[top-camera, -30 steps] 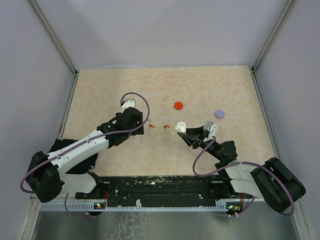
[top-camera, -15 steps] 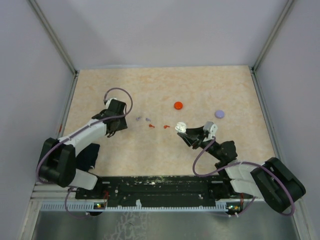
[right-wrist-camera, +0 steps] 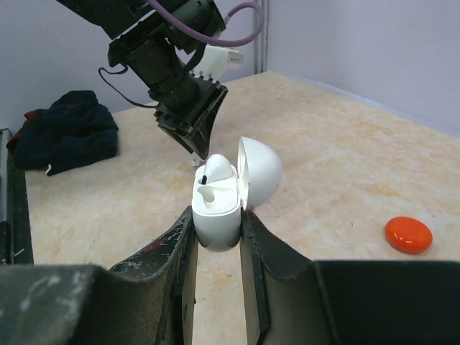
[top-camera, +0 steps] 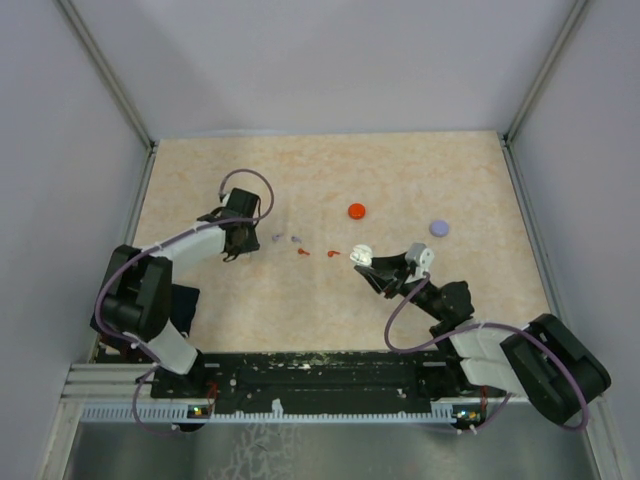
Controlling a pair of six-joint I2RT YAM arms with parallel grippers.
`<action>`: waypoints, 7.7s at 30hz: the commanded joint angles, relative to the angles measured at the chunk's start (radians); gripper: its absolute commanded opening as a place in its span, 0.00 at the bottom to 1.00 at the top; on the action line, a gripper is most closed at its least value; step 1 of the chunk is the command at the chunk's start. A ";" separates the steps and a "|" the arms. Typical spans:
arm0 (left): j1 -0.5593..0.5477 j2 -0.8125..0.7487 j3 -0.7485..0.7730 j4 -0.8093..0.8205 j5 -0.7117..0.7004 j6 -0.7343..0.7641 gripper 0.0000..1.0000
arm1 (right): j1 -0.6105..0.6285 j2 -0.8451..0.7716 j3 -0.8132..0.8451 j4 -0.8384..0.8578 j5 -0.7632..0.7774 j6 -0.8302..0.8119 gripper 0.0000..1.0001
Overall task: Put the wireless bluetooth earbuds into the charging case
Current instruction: Move the earbud to the center of the board, then pick up the earbud from the center of the board.
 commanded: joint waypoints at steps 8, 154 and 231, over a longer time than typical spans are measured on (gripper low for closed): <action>0.019 0.106 0.066 -0.024 0.015 0.016 0.31 | 0.010 0.007 0.028 0.040 -0.004 -0.012 0.00; -0.264 0.051 0.074 -0.287 0.036 -0.167 0.37 | 0.011 -0.014 0.033 0.019 -0.012 0.003 0.00; -0.350 -0.213 0.005 -0.090 0.140 -0.148 0.07 | 0.011 -0.005 0.034 0.016 -0.014 0.001 0.00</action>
